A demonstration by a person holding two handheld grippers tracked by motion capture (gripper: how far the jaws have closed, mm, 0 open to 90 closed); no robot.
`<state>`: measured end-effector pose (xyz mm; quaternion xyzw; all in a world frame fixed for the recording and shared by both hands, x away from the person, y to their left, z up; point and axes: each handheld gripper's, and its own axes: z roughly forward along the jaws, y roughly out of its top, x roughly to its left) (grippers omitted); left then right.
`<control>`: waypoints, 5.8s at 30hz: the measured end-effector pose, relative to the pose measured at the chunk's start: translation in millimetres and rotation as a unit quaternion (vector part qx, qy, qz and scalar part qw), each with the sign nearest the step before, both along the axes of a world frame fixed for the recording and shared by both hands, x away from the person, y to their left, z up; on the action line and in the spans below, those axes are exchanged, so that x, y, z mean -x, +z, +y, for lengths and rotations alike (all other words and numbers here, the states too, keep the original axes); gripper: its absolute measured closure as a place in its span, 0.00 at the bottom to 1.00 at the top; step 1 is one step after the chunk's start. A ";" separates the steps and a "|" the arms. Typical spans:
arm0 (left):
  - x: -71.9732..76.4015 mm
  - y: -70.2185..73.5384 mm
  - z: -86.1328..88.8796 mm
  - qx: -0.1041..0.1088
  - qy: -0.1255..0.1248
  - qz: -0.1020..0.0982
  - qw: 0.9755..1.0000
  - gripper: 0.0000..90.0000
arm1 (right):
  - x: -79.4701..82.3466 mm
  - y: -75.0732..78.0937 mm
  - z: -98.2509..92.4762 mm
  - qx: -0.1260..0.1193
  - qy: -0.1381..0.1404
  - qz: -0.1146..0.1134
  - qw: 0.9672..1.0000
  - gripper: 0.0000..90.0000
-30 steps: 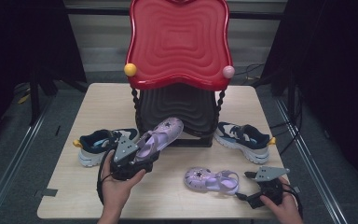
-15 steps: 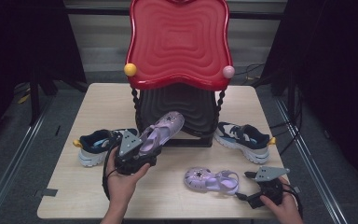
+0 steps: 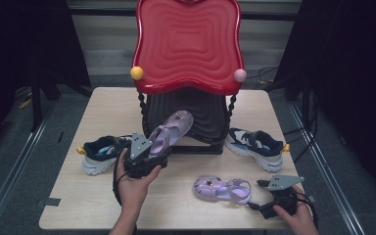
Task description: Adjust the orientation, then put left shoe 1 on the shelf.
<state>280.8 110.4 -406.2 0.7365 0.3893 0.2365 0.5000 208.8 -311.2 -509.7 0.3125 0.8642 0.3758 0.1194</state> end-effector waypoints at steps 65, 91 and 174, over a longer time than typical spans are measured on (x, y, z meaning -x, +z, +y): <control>-47.0 0.7 -52.3 0.034 0.150 -0.069 0.986 0.41 | 1.1 0.0 0.4 0.001 -0.005 0.000 1.000 0.13; -71.9 -8.0 -69.0 0.046 0.199 -0.071 0.976 0.41 | 1.2 0.1 0.3 0.000 -0.005 0.000 1.000 0.13; -81.1 -3.5 -70.8 -0.008 0.129 -0.023 0.991 0.21 | 1.2 0.1 0.4 0.000 -0.005 0.000 1.000 0.13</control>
